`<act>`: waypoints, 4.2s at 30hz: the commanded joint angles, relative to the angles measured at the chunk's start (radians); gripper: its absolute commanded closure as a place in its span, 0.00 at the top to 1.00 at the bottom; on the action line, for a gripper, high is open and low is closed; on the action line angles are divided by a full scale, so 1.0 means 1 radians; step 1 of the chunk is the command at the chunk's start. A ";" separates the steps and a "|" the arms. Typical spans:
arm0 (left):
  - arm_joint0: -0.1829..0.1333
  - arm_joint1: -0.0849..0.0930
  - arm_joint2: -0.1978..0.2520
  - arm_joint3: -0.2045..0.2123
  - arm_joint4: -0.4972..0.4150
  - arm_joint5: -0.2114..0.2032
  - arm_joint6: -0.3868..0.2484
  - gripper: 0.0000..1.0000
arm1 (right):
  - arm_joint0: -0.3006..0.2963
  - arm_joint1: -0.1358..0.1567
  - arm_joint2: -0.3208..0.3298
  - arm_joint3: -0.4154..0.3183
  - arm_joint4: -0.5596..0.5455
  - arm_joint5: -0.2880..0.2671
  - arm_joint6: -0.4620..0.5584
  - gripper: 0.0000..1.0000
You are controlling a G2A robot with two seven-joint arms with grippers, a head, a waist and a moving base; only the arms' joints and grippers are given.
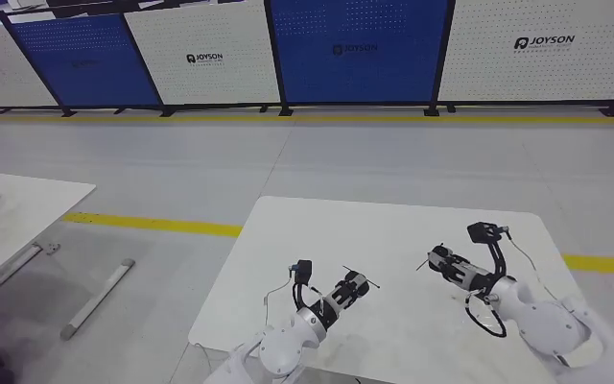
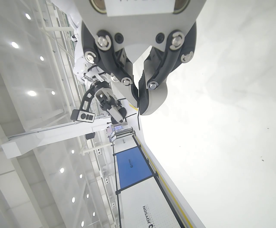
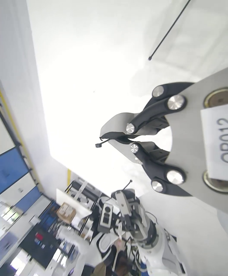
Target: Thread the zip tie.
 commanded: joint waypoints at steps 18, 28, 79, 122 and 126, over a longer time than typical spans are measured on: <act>0.000 0.000 0.000 0.000 0.000 0.000 0.000 0.00 | -0.087 -0.008 0.006 -0.058 -0.002 0.083 -0.111 0.00; -0.013 -0.004 0.007 0.019 -0.001 0.017 0.015 0.00 | -0.087 -0.008 0.006 -0.058 -0.002 0.083 -0.111 0.00; -0.083 -0.007 0.034 0.059 0.167 0.055 -0.067 0.00 | -0.185 -0.008 0.037 -0.080 -0.014 0.009 -0.226 0.00; -0.083 -0.007 0.034 0.059 0.167 0.055 -0.067 0.00 | -0.433 -0.078 0.043 -0.103 -0.192 -0.084 -0.715 0.00; -0.083 -0.007 0.034 0.059 0.167 0.055 -0.067 0.00 | -0.433 -0.078 0.043 -0.103 -0.192 -0.084 -0.715 0.00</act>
